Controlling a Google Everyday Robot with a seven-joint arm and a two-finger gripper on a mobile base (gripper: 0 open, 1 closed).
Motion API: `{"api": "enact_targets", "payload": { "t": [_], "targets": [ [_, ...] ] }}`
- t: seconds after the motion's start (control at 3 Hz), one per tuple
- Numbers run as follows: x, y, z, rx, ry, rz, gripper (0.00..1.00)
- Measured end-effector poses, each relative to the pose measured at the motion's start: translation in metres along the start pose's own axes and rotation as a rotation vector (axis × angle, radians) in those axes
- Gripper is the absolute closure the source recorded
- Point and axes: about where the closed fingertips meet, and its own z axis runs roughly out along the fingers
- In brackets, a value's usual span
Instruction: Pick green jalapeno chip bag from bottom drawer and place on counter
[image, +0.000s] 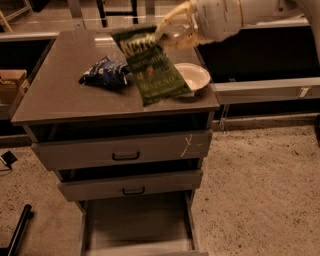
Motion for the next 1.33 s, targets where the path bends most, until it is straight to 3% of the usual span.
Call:
{"api": "enact_targets", "payload": {
  "t": [0.33,0.67,1.0,1.33],
  "targets": [
    [0.045,-0.039,0.005,0.018,0.076,0.067,1.0],
    [0.096,-0.082,-0.012,0.135,0.198,0.154,1.0],
    [0.163,-0.114,-0.05,0.364,0.375,0.329,0.97],
    [0.21,-0.118,-0.06,0.454,0.528,0.462,0.74]
  ]
}}
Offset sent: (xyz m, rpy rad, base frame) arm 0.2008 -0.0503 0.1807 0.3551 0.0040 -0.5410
